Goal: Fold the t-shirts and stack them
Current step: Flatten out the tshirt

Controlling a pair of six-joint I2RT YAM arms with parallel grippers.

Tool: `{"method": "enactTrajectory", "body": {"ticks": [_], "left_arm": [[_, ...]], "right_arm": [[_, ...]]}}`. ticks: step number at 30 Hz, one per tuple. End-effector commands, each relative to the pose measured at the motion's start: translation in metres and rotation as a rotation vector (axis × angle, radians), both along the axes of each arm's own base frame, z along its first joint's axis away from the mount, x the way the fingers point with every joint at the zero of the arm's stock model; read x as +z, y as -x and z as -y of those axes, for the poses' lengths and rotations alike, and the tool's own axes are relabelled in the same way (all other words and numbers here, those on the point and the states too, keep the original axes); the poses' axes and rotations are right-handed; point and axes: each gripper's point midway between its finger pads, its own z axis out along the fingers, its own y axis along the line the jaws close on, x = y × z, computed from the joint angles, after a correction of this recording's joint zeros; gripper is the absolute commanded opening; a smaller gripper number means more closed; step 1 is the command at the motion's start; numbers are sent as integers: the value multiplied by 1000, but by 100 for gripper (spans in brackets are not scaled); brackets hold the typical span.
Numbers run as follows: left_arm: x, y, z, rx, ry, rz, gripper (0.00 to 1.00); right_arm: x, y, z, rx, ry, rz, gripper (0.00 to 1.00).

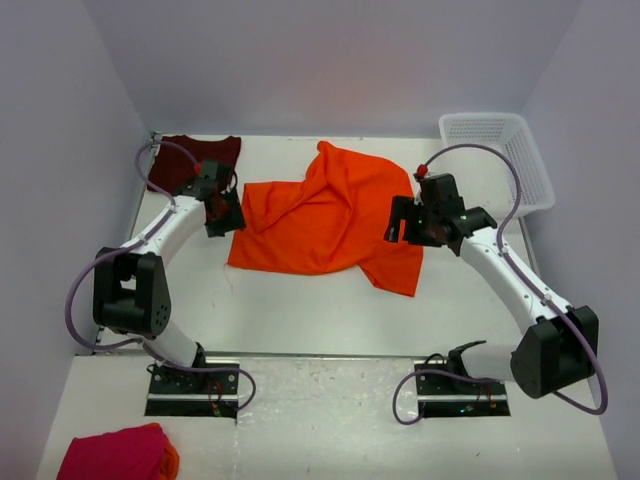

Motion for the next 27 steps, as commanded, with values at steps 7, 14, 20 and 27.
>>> {"method": "enactTrajectory", "body": {"ticks": [7,14,20,27], "left_arm": [[-21,5,-14,50,6,-51,48],[-40,25,-22,67,-31,-119,44],[-51,41,-27,95,-46,-150,45],[-67,46,-18,68,-3,-184,45]], "right_arm": [[25,8,-9,-4,-55,127,78],[29,10,-6,-9,-45,143,79],[32,10,-8,1,-61,161,79],[31,11,-6,3,-47,157,79]]}}
